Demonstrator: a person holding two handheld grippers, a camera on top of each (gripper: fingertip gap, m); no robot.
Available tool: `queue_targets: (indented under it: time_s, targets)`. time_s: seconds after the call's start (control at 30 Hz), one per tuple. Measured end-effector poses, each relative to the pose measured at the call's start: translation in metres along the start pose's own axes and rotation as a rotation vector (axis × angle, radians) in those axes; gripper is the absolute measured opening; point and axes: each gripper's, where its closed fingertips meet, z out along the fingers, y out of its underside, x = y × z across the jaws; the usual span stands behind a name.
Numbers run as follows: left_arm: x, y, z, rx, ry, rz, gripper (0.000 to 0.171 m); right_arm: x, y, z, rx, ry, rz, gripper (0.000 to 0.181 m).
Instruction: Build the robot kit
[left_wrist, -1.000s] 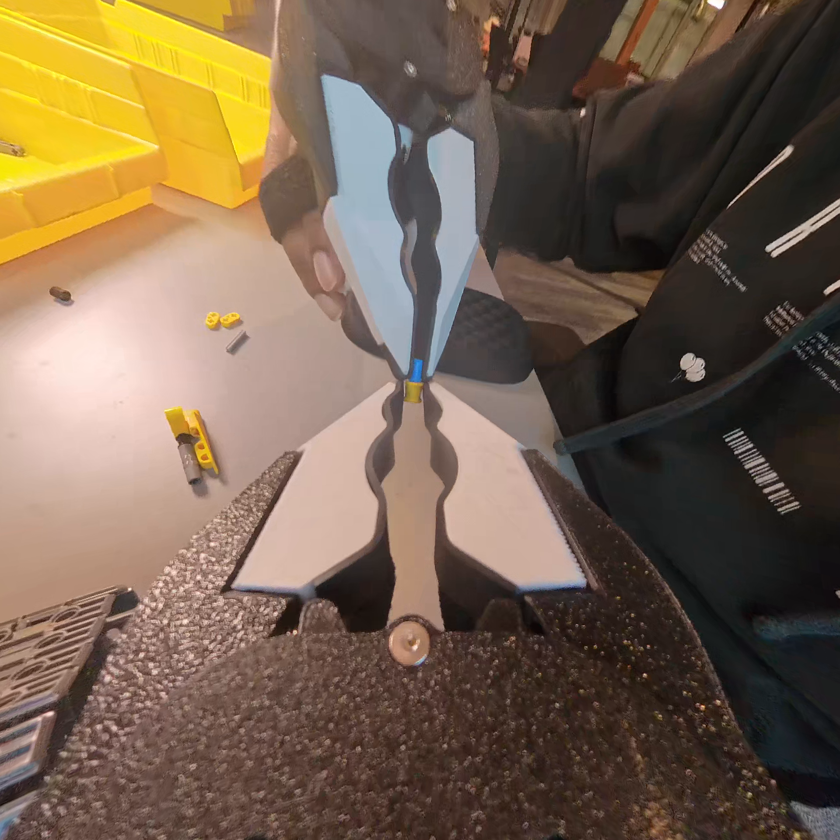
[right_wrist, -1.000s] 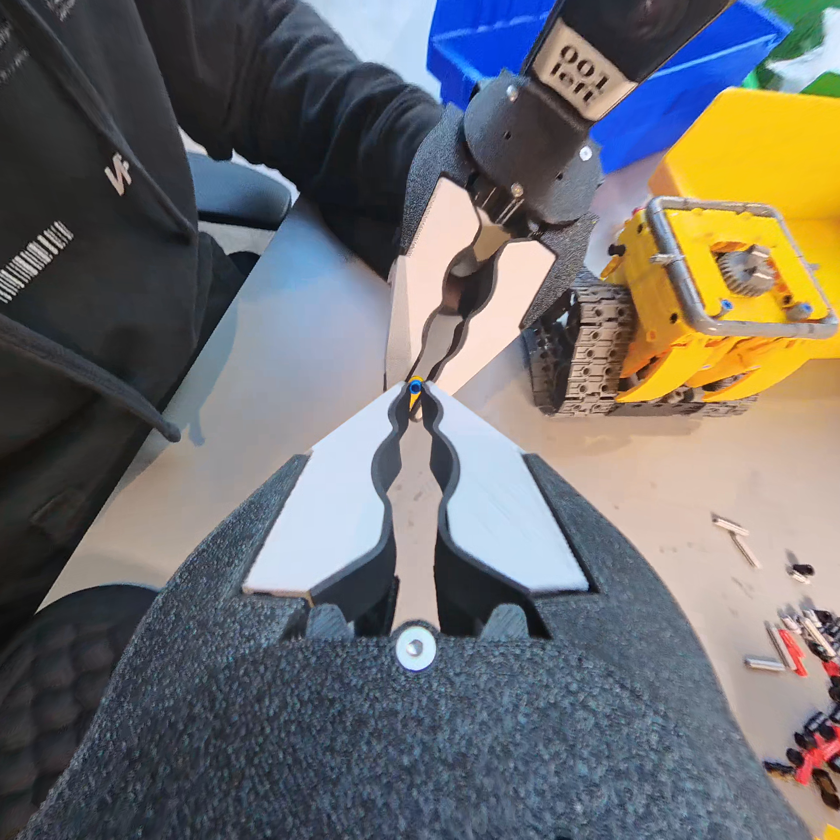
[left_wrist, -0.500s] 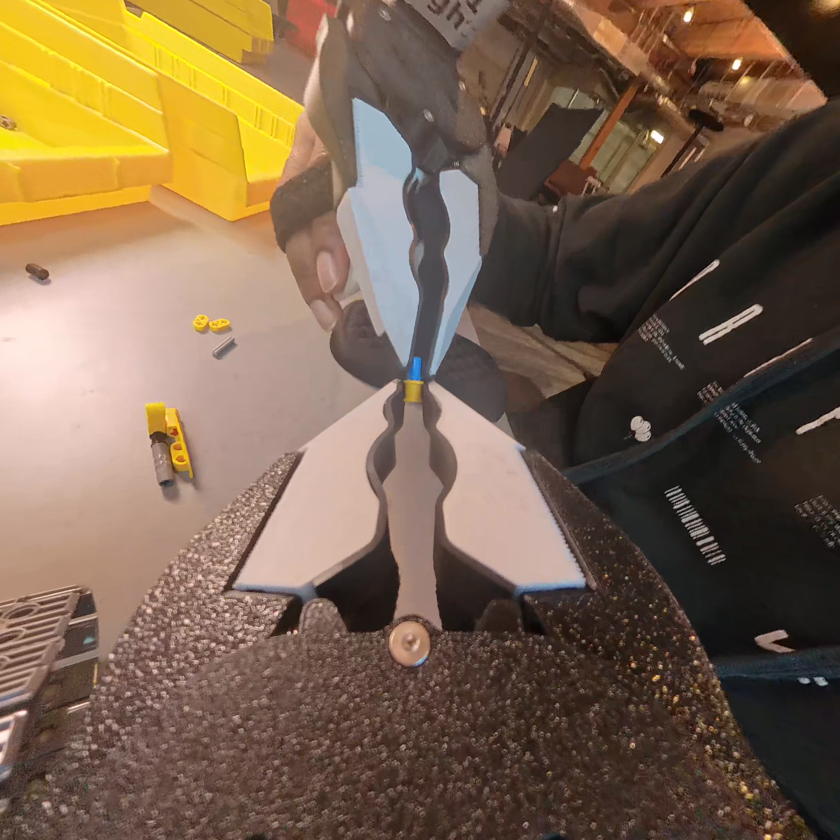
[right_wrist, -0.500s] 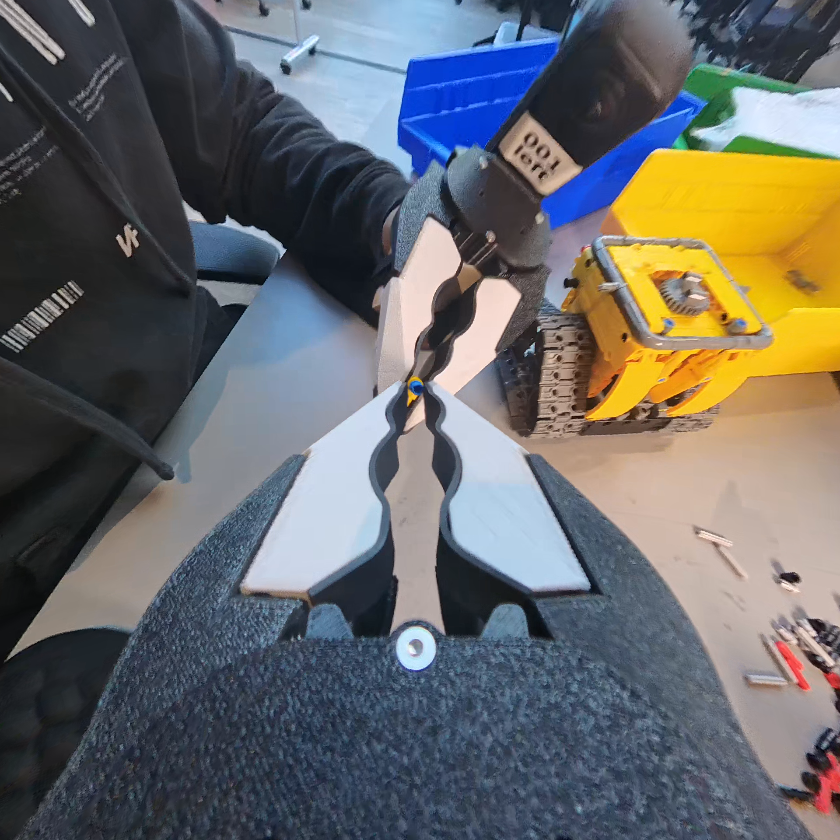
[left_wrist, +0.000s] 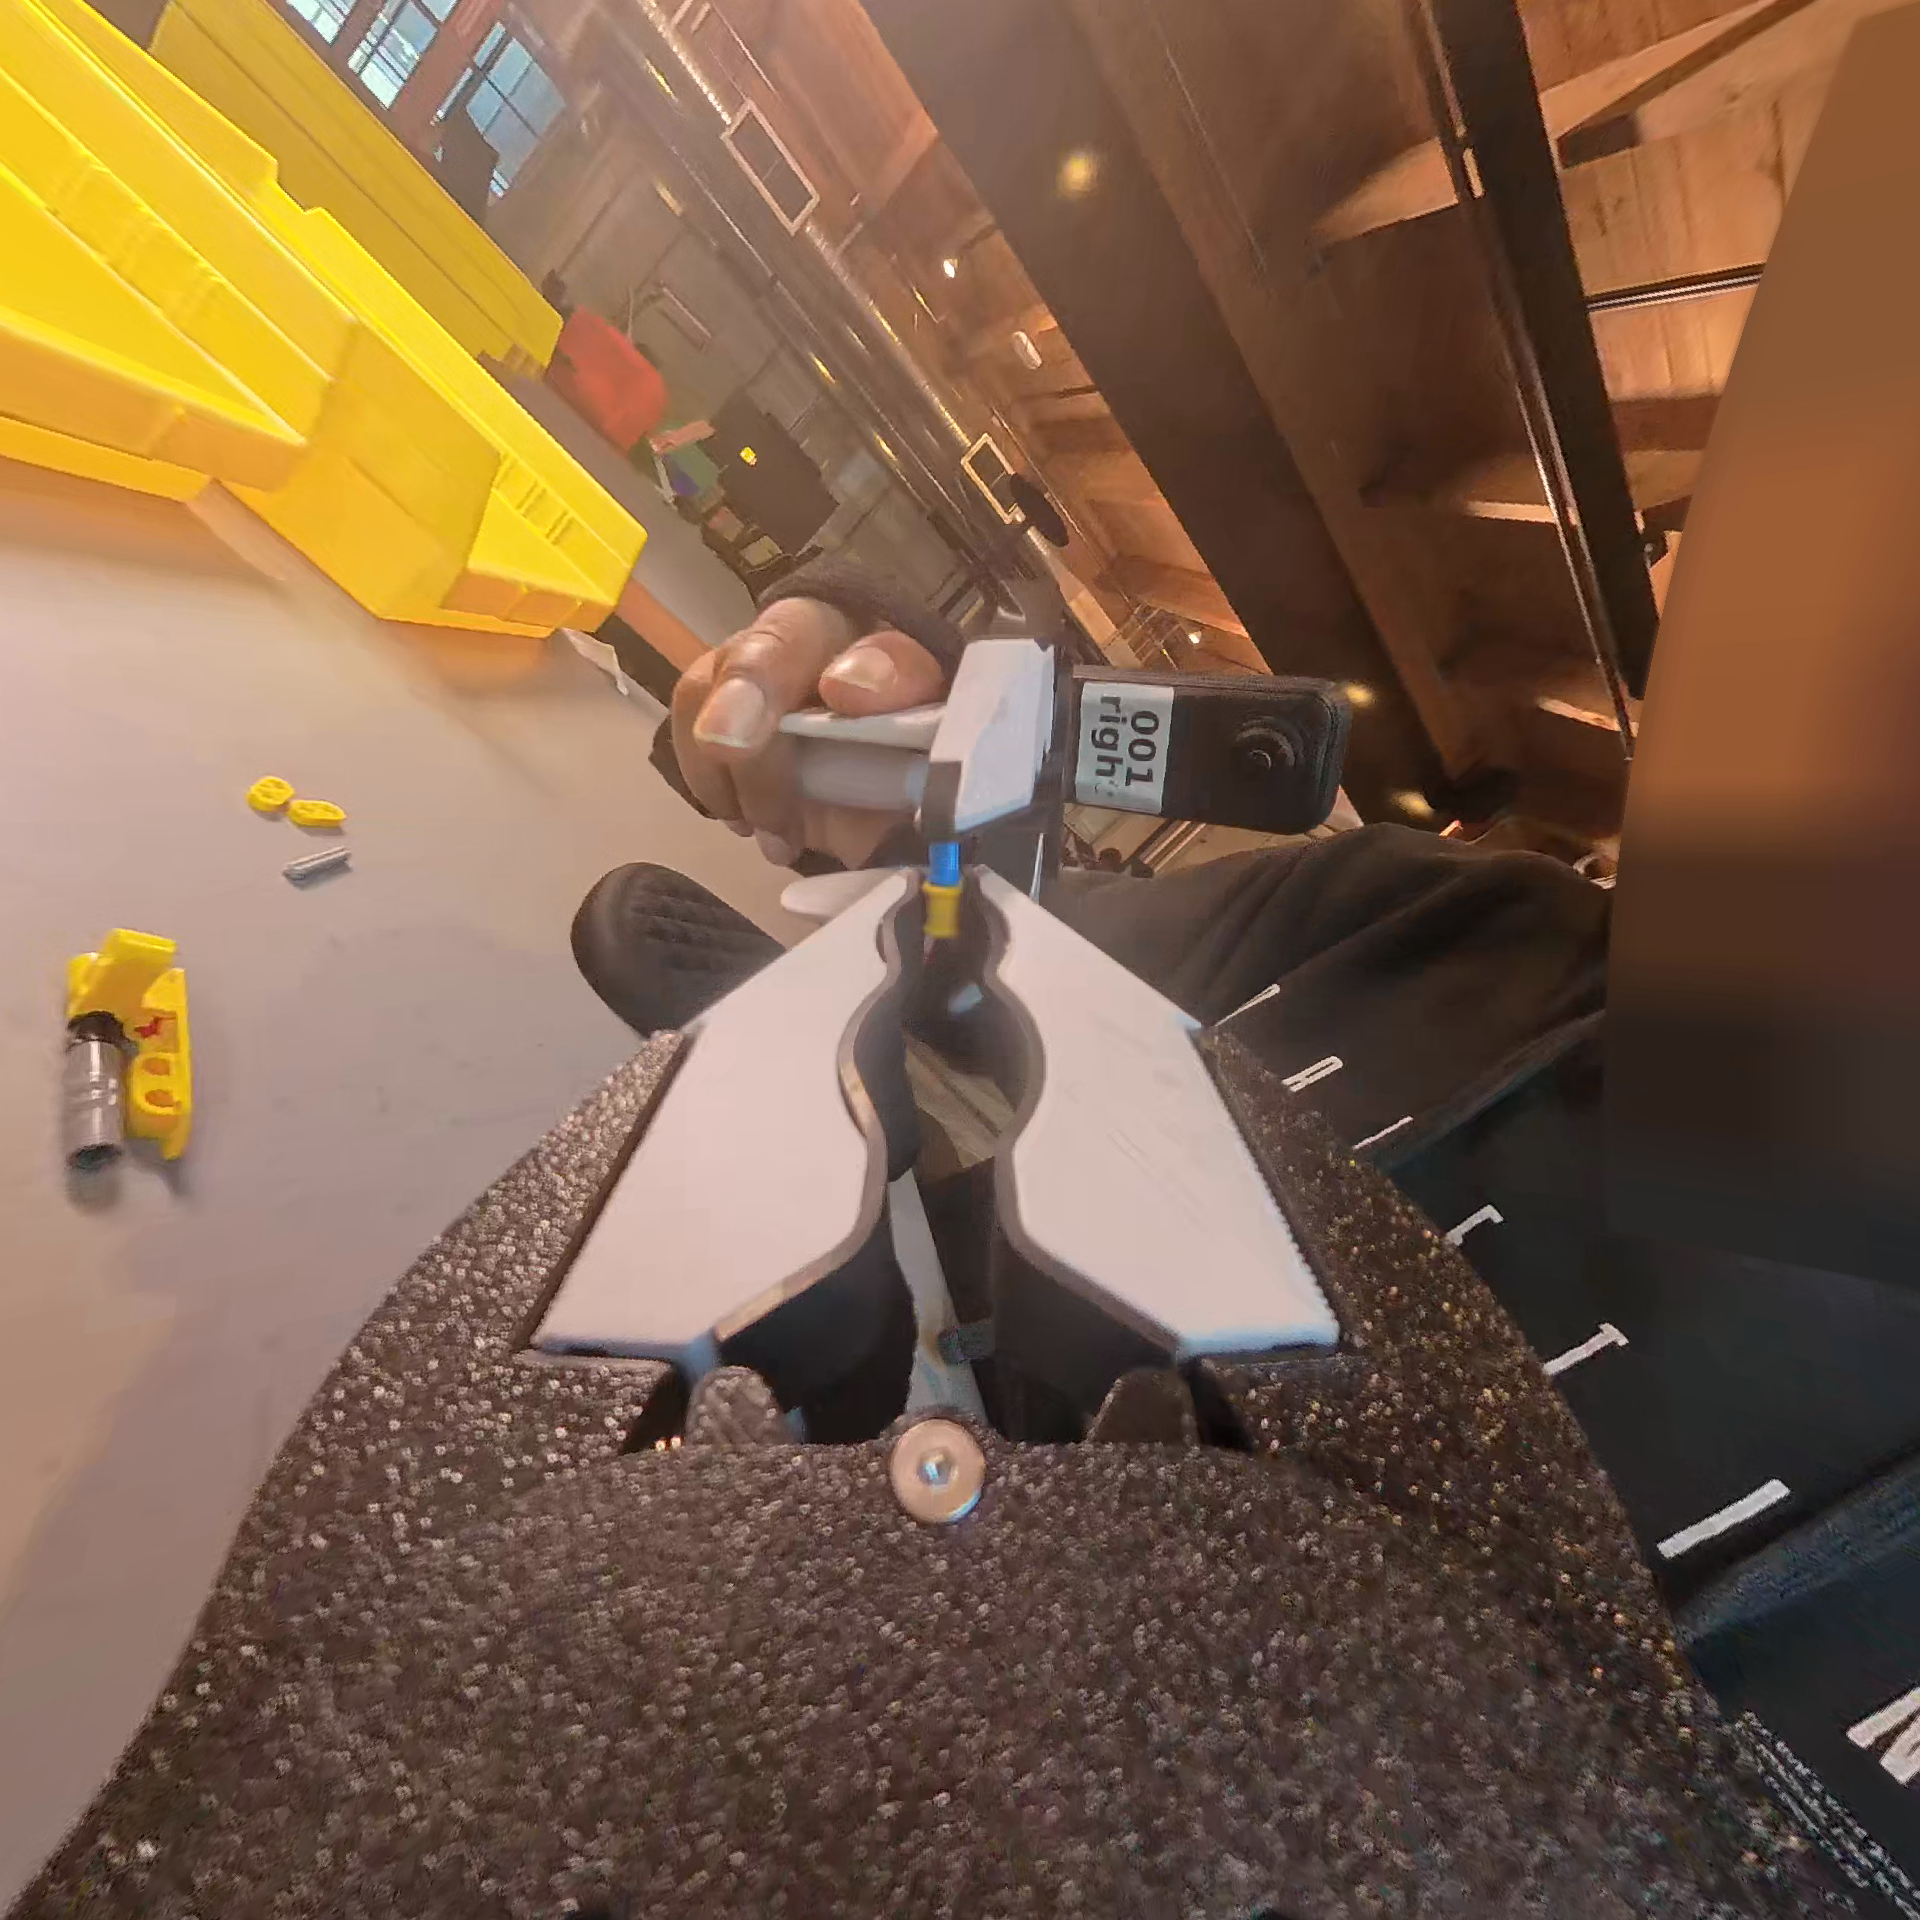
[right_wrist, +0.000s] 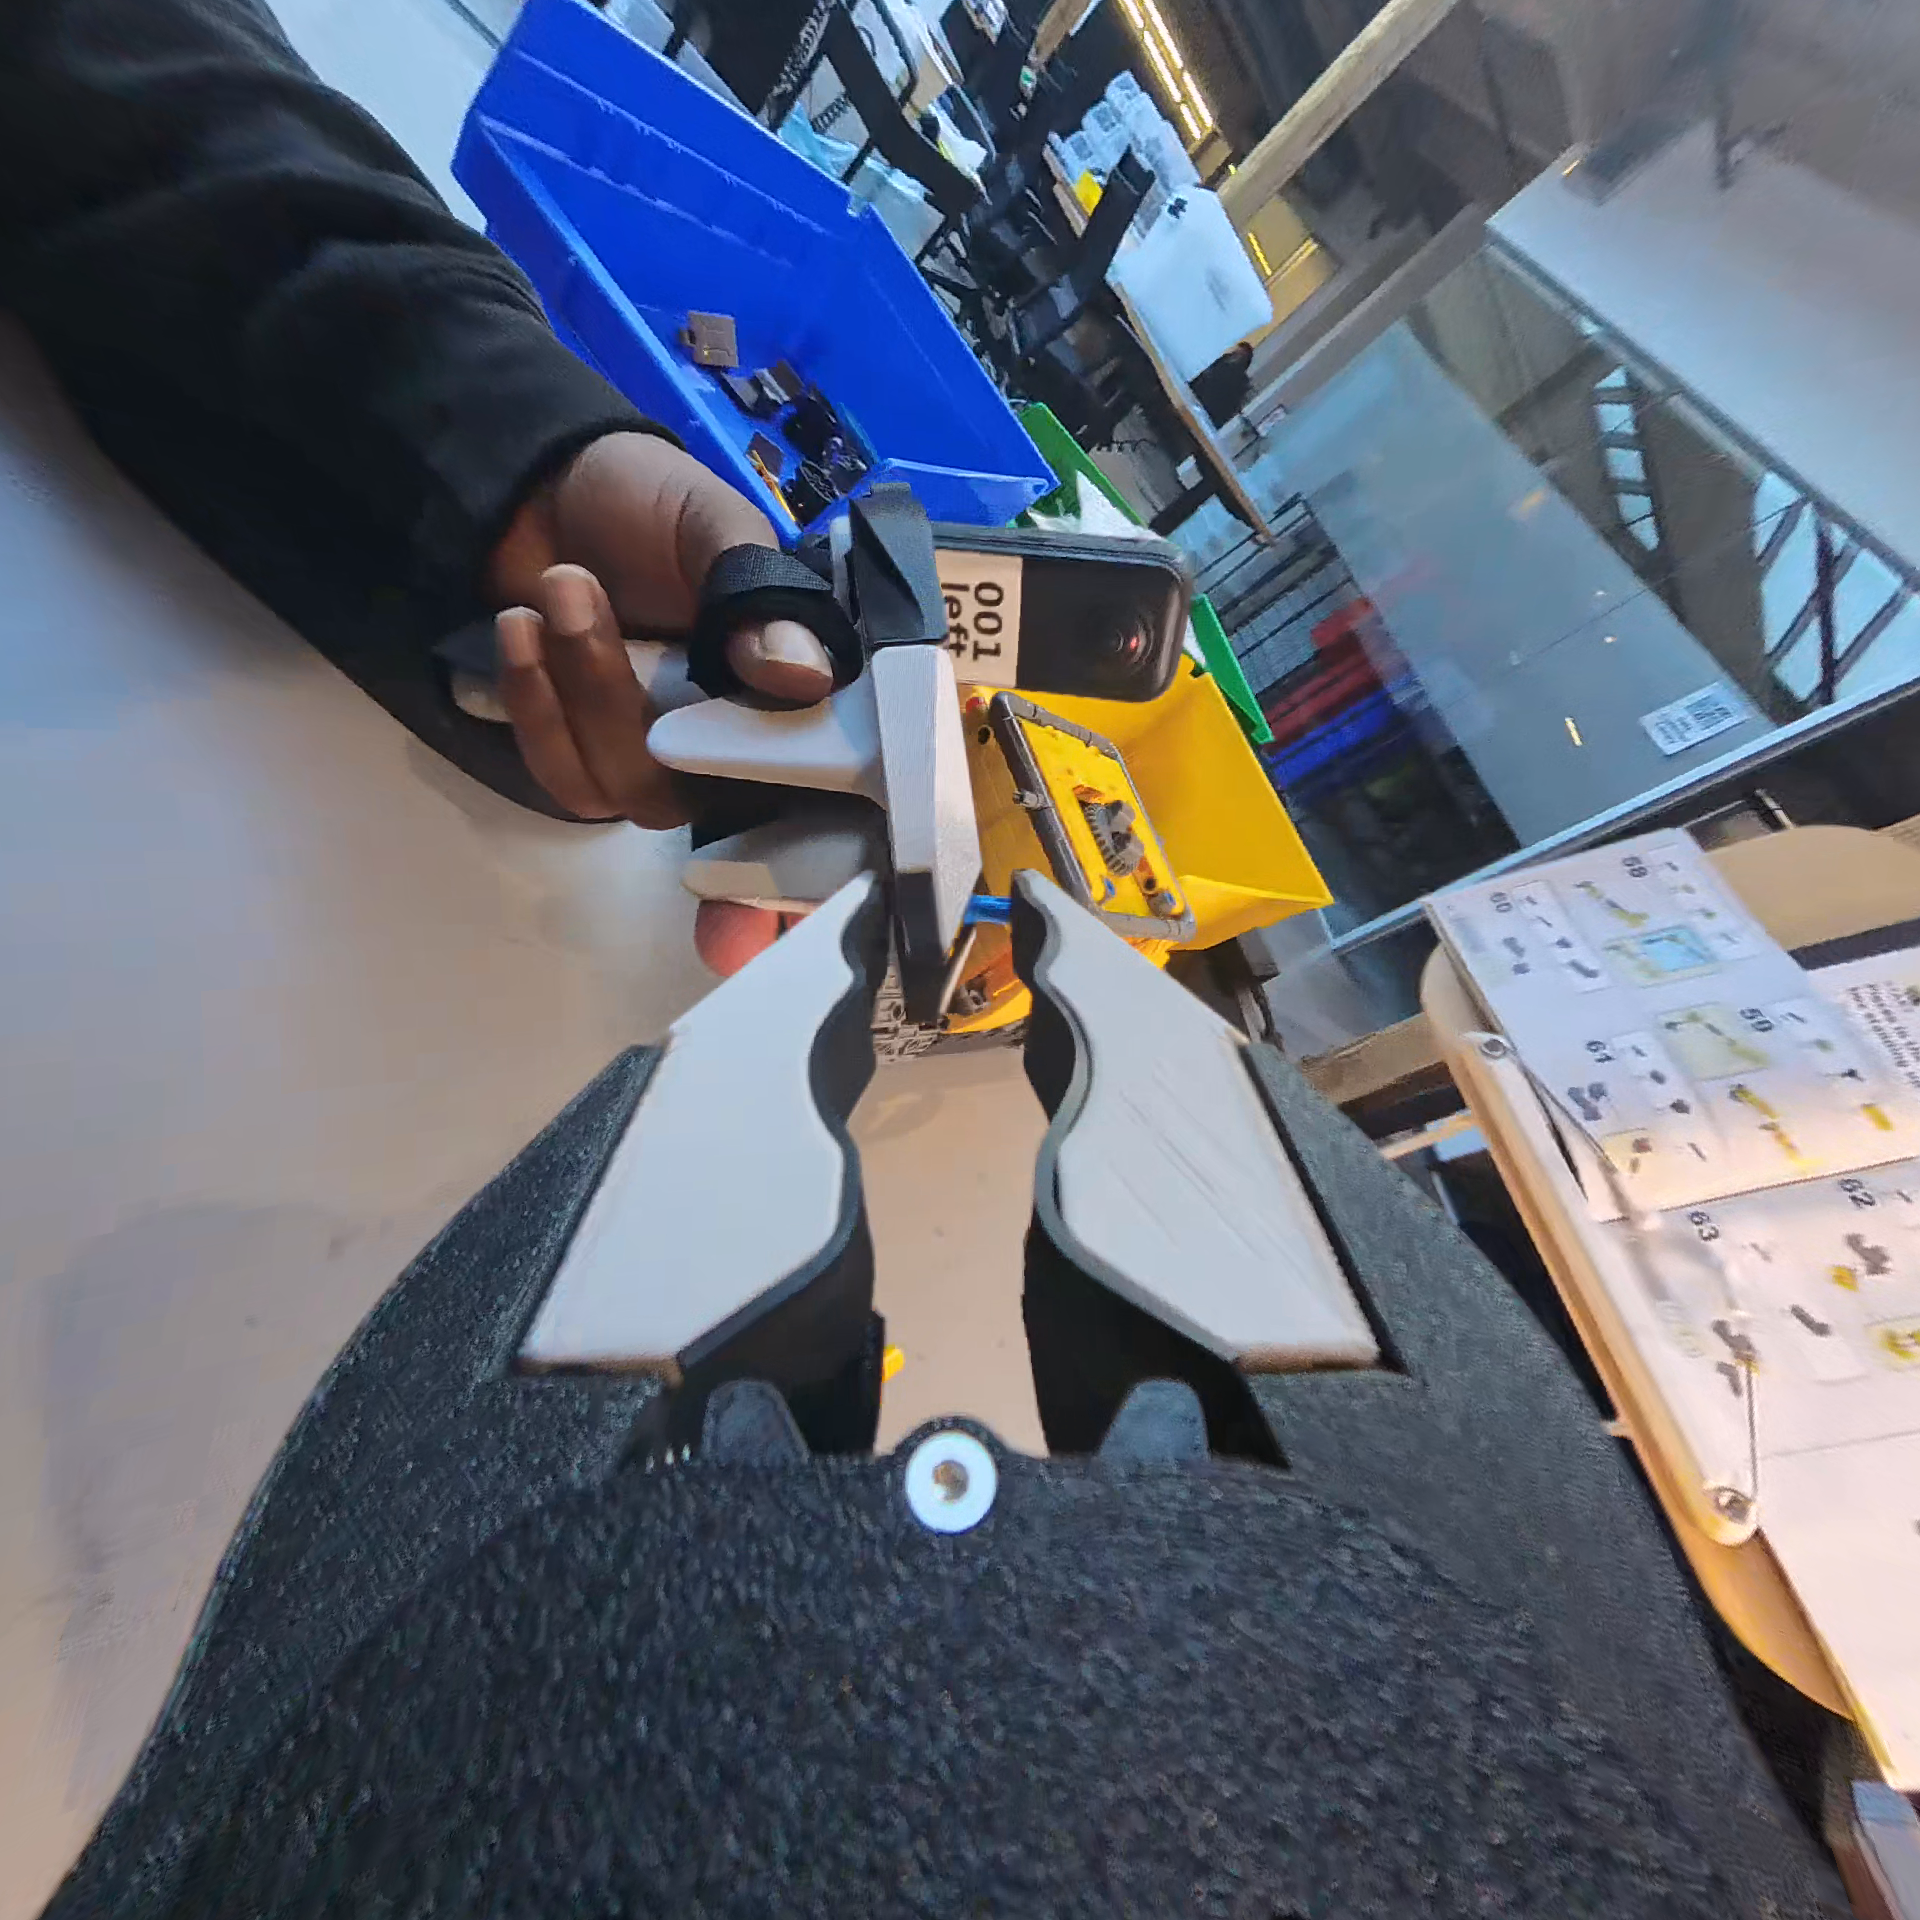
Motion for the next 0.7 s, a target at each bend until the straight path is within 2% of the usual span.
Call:
queue_targets:
  time_s: [0.2, 0.43, 0.7]
  targets:
    - [0.003, -0.006, -0.003, 0.035, 0.033, -0.035, 0.005, 0.004, -0.004, 0.006, 0.026, 0.042, 0.012, 0.021]
    - [0.007, -0.014, -0.009, 0.056, 0.039, 0.005, 0.007, 0.012, -0.007, -0.006, 0.103, 0.019, 0.126, 0.017]
    - [0.008, -0.008, -0.006, 0.024, 0.046, 0.011, 0.006, 0.006, -0.008, -0.01, 0.116, 0.012, 0.155, 0.015]
